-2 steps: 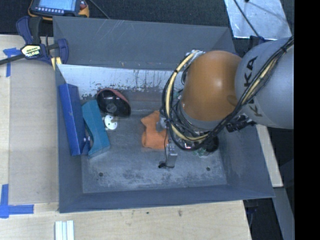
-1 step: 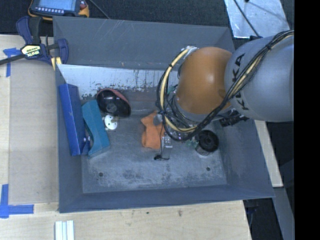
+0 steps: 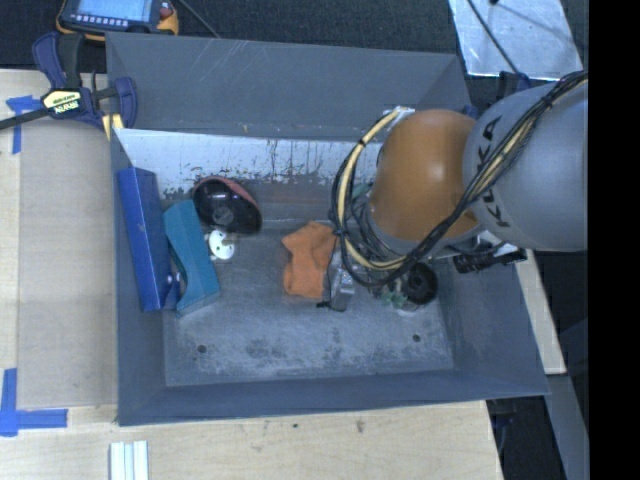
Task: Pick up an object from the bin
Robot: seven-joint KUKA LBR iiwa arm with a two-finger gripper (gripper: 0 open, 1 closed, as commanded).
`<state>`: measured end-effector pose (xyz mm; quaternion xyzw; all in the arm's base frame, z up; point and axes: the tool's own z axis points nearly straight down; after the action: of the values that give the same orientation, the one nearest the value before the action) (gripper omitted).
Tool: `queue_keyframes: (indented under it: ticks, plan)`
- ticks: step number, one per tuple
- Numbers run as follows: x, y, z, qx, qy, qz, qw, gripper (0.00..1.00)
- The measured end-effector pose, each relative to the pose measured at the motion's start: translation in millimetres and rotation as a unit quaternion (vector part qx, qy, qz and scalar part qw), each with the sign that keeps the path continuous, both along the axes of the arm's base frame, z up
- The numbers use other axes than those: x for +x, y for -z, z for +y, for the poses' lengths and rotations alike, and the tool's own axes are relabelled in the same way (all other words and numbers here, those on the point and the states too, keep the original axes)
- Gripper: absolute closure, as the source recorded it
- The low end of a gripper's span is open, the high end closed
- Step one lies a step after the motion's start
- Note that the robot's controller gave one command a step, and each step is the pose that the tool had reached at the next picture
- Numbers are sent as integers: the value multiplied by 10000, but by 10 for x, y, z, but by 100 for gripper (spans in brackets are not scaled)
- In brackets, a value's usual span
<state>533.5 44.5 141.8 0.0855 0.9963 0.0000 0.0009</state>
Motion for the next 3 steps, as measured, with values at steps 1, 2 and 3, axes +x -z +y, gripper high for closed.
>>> queue_keyframes:
  ticks: [1,2,3]
  plan:
    - [0,0,1,1,4,0,10000,100]
    - [262,-100,-188,4,1,-4,10000,100]
    - [189,-144,-175,3,120,1,9999,0]
